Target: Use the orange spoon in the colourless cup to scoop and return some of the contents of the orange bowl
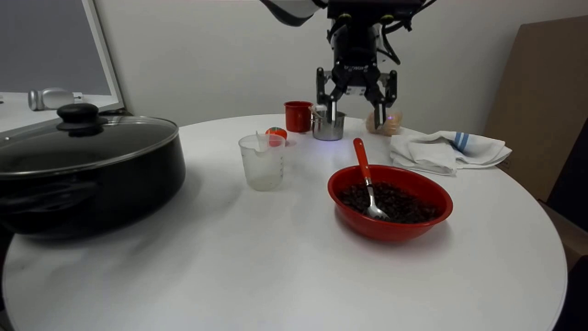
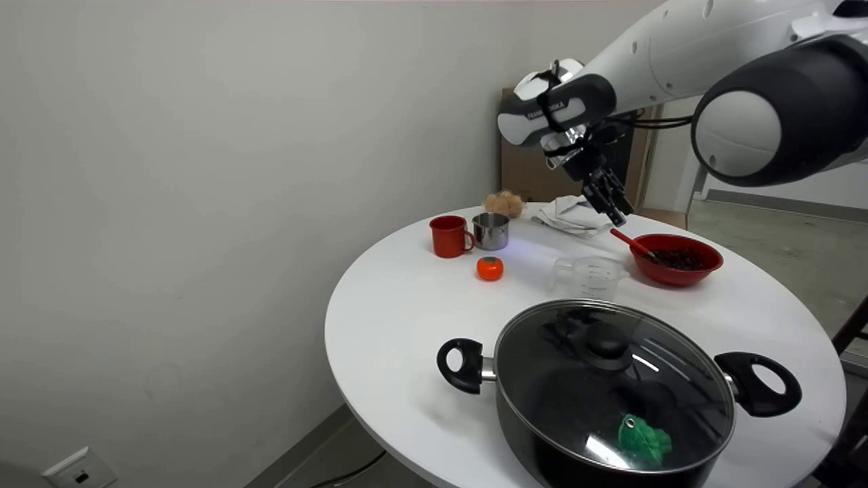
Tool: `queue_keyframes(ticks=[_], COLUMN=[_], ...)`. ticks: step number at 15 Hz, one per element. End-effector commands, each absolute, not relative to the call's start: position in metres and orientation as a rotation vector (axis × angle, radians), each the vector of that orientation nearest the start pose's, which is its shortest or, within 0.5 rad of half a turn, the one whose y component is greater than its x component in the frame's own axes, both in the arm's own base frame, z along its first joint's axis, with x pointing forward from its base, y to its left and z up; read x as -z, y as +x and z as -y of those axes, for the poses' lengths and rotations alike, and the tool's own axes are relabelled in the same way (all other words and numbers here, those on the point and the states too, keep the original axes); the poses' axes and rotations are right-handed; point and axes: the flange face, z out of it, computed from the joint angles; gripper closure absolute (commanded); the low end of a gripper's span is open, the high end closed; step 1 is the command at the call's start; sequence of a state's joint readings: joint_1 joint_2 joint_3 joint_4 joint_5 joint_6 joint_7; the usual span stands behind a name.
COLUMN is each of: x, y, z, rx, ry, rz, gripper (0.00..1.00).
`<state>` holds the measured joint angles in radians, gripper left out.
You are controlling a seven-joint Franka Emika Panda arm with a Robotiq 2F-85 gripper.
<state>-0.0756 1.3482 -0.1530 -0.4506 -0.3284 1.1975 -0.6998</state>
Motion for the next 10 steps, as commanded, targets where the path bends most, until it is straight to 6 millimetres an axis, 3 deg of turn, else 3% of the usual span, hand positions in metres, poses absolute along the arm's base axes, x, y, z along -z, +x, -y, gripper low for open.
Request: queue_keyframes(ticks=[1,5,10], x=[-0.274,-0.366,-0.479], y=[0.720,0.720,0.724], z=[0.134,0.115,0.076], rx=[-1.006,-0.746,-0.358], ry=[-2.942,-2.975,-3.094], rz=[0.693,0.509,0.342], gripper=[0.00,0.00,0.00])
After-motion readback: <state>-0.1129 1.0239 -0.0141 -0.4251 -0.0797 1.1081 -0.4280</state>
